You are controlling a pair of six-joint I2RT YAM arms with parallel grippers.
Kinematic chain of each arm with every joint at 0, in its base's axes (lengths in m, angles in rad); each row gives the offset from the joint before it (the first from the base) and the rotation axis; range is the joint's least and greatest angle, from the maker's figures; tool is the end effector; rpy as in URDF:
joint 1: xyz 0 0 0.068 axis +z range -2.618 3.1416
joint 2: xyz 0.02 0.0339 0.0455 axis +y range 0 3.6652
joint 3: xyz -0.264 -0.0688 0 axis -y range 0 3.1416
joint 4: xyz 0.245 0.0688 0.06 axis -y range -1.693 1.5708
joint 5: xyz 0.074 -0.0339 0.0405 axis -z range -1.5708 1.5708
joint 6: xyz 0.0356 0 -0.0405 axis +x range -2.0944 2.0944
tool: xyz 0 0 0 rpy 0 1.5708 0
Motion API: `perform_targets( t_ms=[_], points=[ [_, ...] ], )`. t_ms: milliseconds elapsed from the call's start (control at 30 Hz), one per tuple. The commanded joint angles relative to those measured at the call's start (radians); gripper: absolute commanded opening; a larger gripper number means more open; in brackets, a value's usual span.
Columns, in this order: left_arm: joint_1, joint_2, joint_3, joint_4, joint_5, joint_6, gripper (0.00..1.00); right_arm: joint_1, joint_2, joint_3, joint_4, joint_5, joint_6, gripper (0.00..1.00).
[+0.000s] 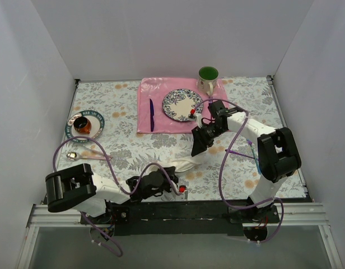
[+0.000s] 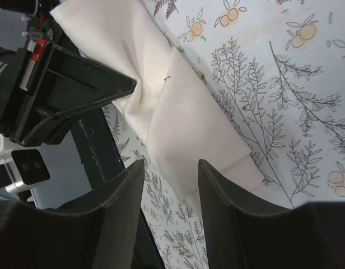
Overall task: Fold the napkin into a case and place the utensils inside
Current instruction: Turn over the smaller rectangle-folded napkin at the center of the board.
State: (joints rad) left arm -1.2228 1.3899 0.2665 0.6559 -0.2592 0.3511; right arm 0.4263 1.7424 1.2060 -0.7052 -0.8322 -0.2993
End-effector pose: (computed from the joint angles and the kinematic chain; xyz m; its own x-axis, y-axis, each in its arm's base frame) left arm 0.0868 -0.2125 0.1294 0.1414 0.5851 -0.7985 0.8328 0.3658 0.4155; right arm 0.2969 0.1637 0.2073 -0.6770 -0.5255 -0.5152 -0.7280 0.3759 0.5733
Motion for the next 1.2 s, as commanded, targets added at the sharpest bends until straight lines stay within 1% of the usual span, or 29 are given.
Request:
perform_targets(
  t_ms=[0,67,133,167,200,267,300,367,400,467,567,633,700,767,833,867,900,933,967,1033,1067,1100,1133,1167],
  points=[
    [-0.035,-0.003,-0.012,0.036,-0.041,0.002,0.04,0.029,-0.053,-0.031,-0.014,0.005,-0.024,0.51],
    [-0.041,-0.006,-0.013,0.028,-0.048,-0.001,0.11,0.042,-0.058,-0.048,-0.017,0.011,-0.027,0.51],
    [-0.05,-0.017,-0.01,0.007,-0.048,-0.015,0.13,0.052,-0.063,-0.063,-0.016,0.022,-0.031,0.5],
    [-0.053,-0.02,-0.01,0.001,-0.046,-0.017,0.2,0.055,-0.061,-0.077,-0.013,0.024,-0.031,0.5],
    [-0.061,-0.023,-0.009,-0.013,-0.049,-0.024,0.21,0.057,-0.061,-0.085,-0.013,0.027,-0.031,0.49],
    [-0.069,-0.035,-0.004,-0.028,-0.049,-0.034,0.31,0.063,-0.057,-0.095,-0.014,0.036,-0.034,0.46],
    [-0.075,-0.04,-0.003,-0.047,-0.049,-0.04,0.38,0.065,-0.055,-0.103,-0.017,0.039,-0.034,0.45],
    [-0.087,-0.063,0.003,-0.073,-0.046,-0.058,0.47,0.066,-0.057,-0.108,-0.02,0.045,-0.035,0.45],
    [-0.093,-0.074,0.007,-0.097,-0.045,-0.063,0.53,0.068,-0.06,-0.112,-0.019,0.045,-0.035,0.45],
    [-0.109,-0.098,0.014,-0.127,-0.041,-0.086,0.56,0.071,-0.061,-0.118,-0.019,0.05,-0.035,0.45],
    [-0.133,-0.141,0.03,-0.221,-0.02,-0.132,0.6,0.072,-0.055,-0.128,-0.02,0.054,-0.035,0.45],
    [-0.142,-0.179,0.045,-0.281,0.032,-0.159,0.69,0.075,-0.05,-0.134,-0.016,0.059,-0.032,0.44],
    [-0.149,-0.227,0.072,-0.376,0.073,-0.21,0.72,0.077,-0.05,-0.137,-0.014,0.062,-0.032,0.44],
    [-0.15,-0.255,0.092,-0.462,0.127,-0.248,0.72,0.077,-0.05,-0.14,-0.013,0.065,-0.034,0.44],
    [-0.152,-0.299,0.129,-0.51,0.156,-0.306,0.72,0.077,-0.057,-0.138,-0.014,0.056,-0.037,0.43],
    [-0.152,-0.317,0.148,-0.577,0.179,-0.334,0.72,0.077,-0.063,-0.131,-0.014,0.051,-0.037,0.43],
    [-0.15,-0.33,0.167,-0.61,0.186,-0.403,0.71,0.077,-0.076,-0.126,-0.011,0.045,-0.037,0.43],
    [-0.15,-0.356,0.209,-0.637,0.187,-0.438,0.69,0.077,-0.086,-0.12,-0.01,0.032,-0.037,0.43],
    [-0.142,-0.368,0.236,-0.751,0.24,-0.478,0.64,0.077,-0.093,-0.106,-0.004,0.024,-0.034,0.44],
    [-0.121,-0.423,0.307,-0.841,0.319,-0.578,0.56,0.077,-0.118,-0.089,0.001,0.007,-0.024,0.44],
    [-0.091,-0.434,0.336,-0.931,0.377,-0.598,0.41,0.075,-0.122,-0.068,0.003,0.007,-0.021,0.44],
    [-0.08,-0.442,0.361,-0.975,0.456,-0.618,0.34,0.075,-0.133,-0.06,0.003,0.004,-0.02,0.44],
    [-0.07,-0.442,0.41,-1.01,0.495,-0.661,0.29,0.075,-0.139,-0.054,0.003,0.007,-0.015,0.44],
    [-0.057,-0.424,0.431,-1.082,0.529,-0.675,0.26,0.075,-0.142,-0.052,0.001,0.011,-0.015,0.44]
  ],
)
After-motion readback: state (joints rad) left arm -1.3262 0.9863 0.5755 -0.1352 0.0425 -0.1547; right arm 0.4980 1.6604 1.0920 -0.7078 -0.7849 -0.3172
